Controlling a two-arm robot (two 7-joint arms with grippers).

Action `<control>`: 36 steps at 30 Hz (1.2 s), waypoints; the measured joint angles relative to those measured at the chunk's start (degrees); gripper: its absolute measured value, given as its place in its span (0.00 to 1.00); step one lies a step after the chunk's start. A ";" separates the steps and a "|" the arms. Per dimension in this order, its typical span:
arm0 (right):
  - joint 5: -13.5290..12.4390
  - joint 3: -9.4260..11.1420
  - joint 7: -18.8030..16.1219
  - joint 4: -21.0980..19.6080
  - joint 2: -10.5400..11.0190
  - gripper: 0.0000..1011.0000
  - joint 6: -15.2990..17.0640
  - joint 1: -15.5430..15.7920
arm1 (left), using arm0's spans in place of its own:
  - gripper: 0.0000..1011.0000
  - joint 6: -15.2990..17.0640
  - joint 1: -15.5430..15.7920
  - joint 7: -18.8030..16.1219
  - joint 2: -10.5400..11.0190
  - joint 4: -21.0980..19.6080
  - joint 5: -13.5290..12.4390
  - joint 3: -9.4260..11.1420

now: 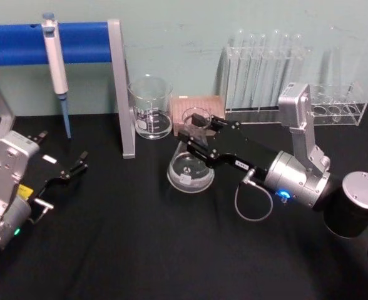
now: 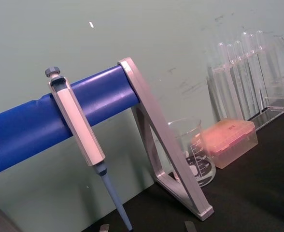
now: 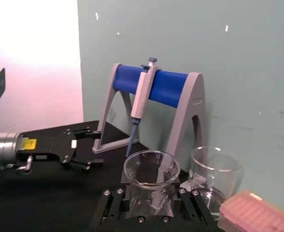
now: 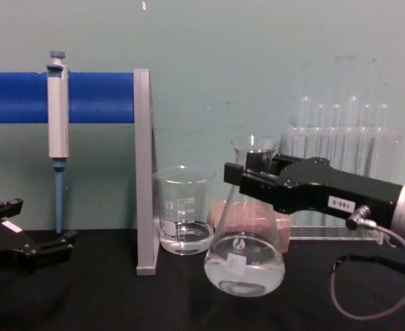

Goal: Grasp the erlenmeyer flask with one hand, shake it three times, then place it back.

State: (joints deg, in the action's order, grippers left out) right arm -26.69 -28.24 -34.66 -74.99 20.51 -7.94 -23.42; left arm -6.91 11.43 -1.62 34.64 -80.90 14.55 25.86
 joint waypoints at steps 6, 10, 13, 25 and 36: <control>0.69 0.90 2.47 -1.72 -0.29 0.45 0.72 0.66 | 0.99 0.00 0.00 0.00 0.00 0.00 0.00 0.00; 1.17 1.60 3.94 -2.83 -0.46 0.45 1.07 1.20 | 0.99 0.00 0.00 0.00 0.00 0.00 0.00 0.00; 1.44 1.99 4.56 -3.22 -0.64 0.45 1.22 1.41 | 0.99 0.00 0.00 0.00 0.00 0.00 0.00 0.00; 2.13 2.68 5.21 -3.53 -1.37 0.45 1.60 1.80 | 0.99 0.00 0.00 0.00 0.00 0.00 0.00 0.00; 2.38 1.87 3.75 -2.61 -2.24 0.45 1.64 1.12 | 0.99 0.00 0.00 0.00 0.00 0.00 0.00 0.00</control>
State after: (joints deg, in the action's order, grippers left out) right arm -24.31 -26.36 -30.91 -77.60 18.27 -6.30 -22.30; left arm -6.91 11.43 -1.62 34.65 -80.90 14.55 25.86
